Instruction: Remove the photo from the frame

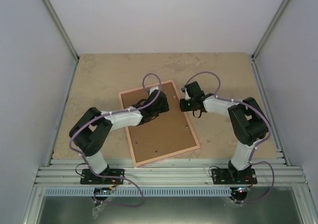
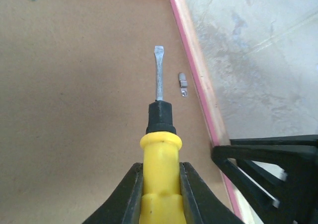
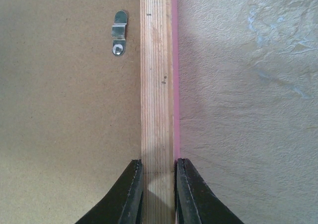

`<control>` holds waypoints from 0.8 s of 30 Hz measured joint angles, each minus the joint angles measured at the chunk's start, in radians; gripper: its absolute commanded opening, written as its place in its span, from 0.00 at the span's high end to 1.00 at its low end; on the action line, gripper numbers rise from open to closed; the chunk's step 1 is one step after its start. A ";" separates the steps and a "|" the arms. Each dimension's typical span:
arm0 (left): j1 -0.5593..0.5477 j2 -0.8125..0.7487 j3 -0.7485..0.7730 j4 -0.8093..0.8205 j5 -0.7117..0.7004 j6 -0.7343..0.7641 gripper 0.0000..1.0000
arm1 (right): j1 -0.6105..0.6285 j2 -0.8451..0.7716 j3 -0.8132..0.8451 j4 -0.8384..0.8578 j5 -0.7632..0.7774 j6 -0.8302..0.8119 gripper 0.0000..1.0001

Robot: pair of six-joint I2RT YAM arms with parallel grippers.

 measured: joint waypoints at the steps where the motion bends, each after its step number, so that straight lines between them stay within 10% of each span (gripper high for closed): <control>1: 0.000 -0.026 -0.013 0.001 0.000 0.001 1.00 | 0.000 -0.001 -0.001 0.001 0.002 0.002 0.94; 24: 0.146 -0.543 -0.318 -0.076 -0.015 0.056 1.00 | -0.216 -0.155 -0.182 0.008 0.045 0.151 0.80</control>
